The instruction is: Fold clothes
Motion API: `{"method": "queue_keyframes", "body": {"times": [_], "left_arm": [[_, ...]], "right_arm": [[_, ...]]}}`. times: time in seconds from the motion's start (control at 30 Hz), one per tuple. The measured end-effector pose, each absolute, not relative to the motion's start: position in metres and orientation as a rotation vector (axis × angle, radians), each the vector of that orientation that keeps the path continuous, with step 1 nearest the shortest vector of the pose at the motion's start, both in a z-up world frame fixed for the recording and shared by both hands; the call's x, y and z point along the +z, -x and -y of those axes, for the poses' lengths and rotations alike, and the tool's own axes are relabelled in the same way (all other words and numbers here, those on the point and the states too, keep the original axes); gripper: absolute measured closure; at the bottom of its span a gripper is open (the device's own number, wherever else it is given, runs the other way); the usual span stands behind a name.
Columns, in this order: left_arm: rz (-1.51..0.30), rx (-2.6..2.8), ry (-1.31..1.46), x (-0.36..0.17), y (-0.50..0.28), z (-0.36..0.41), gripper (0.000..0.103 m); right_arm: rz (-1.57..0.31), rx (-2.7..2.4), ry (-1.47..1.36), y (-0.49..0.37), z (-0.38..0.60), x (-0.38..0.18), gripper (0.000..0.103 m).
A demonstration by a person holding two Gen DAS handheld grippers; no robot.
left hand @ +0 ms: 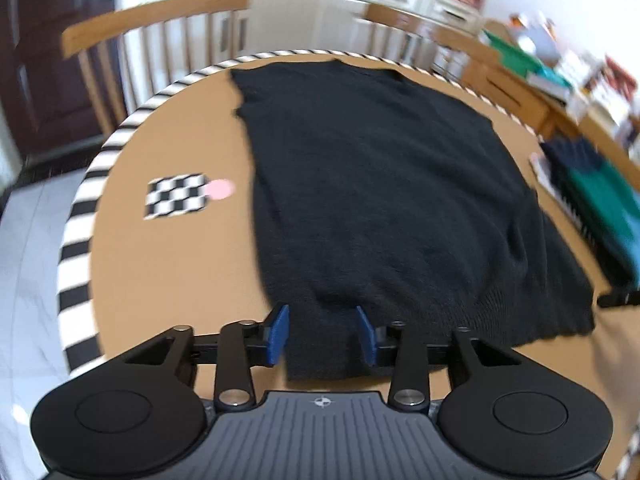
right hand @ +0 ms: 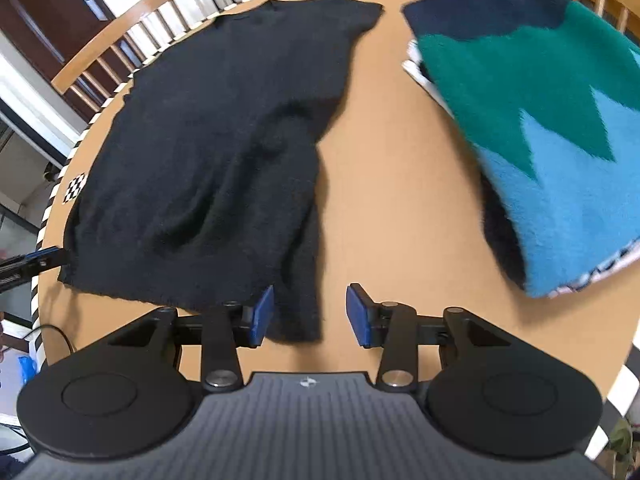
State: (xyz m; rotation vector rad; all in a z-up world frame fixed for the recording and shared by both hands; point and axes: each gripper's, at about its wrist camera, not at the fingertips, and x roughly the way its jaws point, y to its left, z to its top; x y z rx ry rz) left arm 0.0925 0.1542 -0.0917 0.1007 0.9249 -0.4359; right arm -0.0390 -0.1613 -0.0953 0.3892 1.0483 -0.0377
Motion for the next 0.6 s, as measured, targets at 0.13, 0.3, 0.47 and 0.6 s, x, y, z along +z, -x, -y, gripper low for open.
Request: {"method": "queue_keyframes", "body": {"times": [0.13, 0.3, 0.47, 0.6], "left_arm": [[-0.919, -0.402, -0.221, -0.103, -0.104, -0.135, 0.090], [-1.085, -0.348, 0.550, -0.079, -0.132, -0.214, 0.097], [-1.068, -0.222, 0.986, -0.081, -0.107, -0.286, 0.100], [-1.139, -0.150, 0.857, -0.108, -0.091, -0.276, 0.100]], "right_arm": [[-1.014, 0.012, -0.318, 0.030, 0.148, -0.100, 0.100], [-0.931, 0.048, -0.431, 0.030, 0.156, -0.069, 0.101], [-0.959, -0.009, -0.567, 0.048, 0.186, -0.055, 0.101], [-1.092, -0.033, -0.607, 0.046, 0.183, -0.089, 0.101]]}}
